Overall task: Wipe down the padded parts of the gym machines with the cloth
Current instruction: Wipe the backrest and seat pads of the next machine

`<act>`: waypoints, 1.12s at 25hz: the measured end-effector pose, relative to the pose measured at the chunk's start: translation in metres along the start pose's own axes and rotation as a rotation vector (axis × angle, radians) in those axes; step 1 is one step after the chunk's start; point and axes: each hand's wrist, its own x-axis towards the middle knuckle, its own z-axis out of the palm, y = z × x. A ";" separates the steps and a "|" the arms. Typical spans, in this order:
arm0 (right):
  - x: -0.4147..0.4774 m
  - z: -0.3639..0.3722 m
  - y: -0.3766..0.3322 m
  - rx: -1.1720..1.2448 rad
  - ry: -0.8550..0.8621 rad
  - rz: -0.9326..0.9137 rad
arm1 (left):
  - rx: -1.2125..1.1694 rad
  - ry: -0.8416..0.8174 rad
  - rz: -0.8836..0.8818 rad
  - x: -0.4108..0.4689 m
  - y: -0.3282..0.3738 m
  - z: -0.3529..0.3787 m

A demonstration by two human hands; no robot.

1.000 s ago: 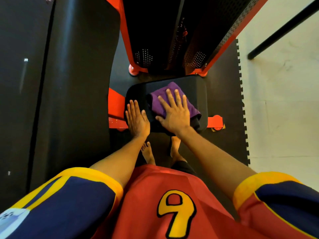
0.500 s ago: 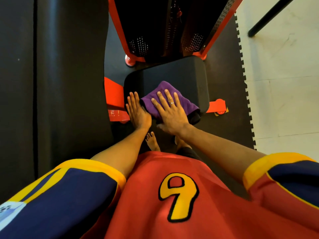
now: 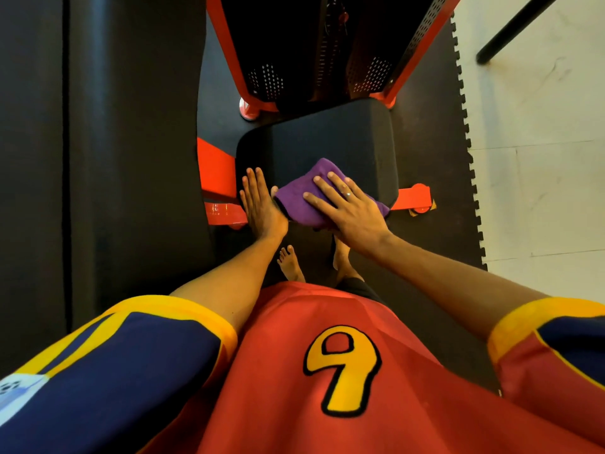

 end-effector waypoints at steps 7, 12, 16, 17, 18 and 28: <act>0.028 0.007 -0.040 -0.109 -0.047 0.043 | 0.018 0.014 -0.007 0.001 -0.003 0.005; -0.009 0.006 0.012 -0.099 0.134 -0.007 | 0.032 0.025 -0.032 -0.001 0.005 0.002; -0.038 0.005 0.028 -0.056 0.208 0.139 | 0.021 0.016 -0.029 -0.006 0.010 0.002; -0.028 0.009 0.014 -0.047 0.230 0.172 | 0.031 0.023 -0.028 -0.005 0.008 0.003; -0.014 0.015 -0.001 -0.040 0.232 0.179 | 0.054 0.032 -0.030 -0.003 0.006 0.004; -0.055 0.006 0.046 0.028 0.201 0.179 | -0.029 -0.056 0.398 0.009 0.056 0.009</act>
